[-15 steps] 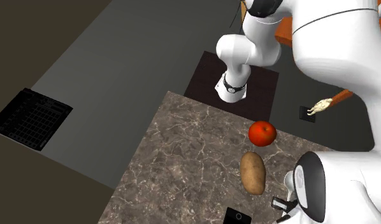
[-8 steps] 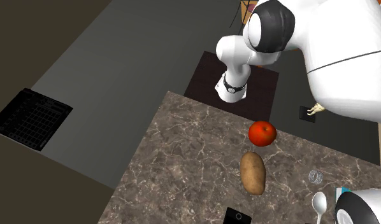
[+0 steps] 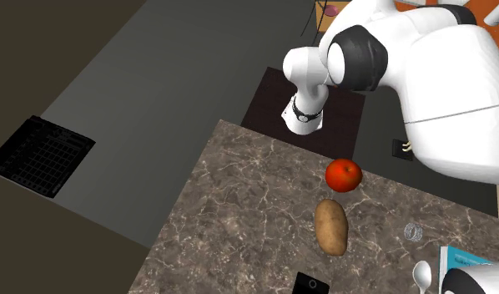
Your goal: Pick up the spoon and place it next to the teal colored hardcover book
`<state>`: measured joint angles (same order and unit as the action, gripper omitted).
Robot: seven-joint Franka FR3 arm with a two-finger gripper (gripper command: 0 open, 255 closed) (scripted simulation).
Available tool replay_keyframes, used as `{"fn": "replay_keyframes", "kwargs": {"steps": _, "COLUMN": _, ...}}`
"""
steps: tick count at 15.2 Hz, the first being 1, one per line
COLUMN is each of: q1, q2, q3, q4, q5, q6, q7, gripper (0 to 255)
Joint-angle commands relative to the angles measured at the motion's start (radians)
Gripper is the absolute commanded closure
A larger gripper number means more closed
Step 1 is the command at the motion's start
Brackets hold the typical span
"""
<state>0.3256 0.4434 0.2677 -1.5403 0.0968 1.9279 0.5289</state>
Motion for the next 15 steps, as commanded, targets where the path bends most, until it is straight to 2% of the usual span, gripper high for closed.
{"fn": "replay_keyframes", "kwargs": {"steps": 1, "q1": 0.001, "q2": 0.01, "q3": -0.001, "q4": -0.014, "q5": -0.001, "q6": 0.024, "q7": -0.003, "gripper": 255}}
{"fn": "replay_keyframes", "kwargs": {"steps": 10, "q1": 0.004, "q2": 0.05, "q3": -0.005, "q4": -0.072, "q5": -0.006, "q6": 0.121, "q7": -0.015, "gripper": 255}}
{"fn": "replay_keyframes", "kwargs": {"steps": 15, "q1": 0.004, "q2": 0.051, "q3": -0.005, "q4": -0.072, "q5": -0.006, "q6": 0.121, "q7": -0.014, "gripper": 255}}
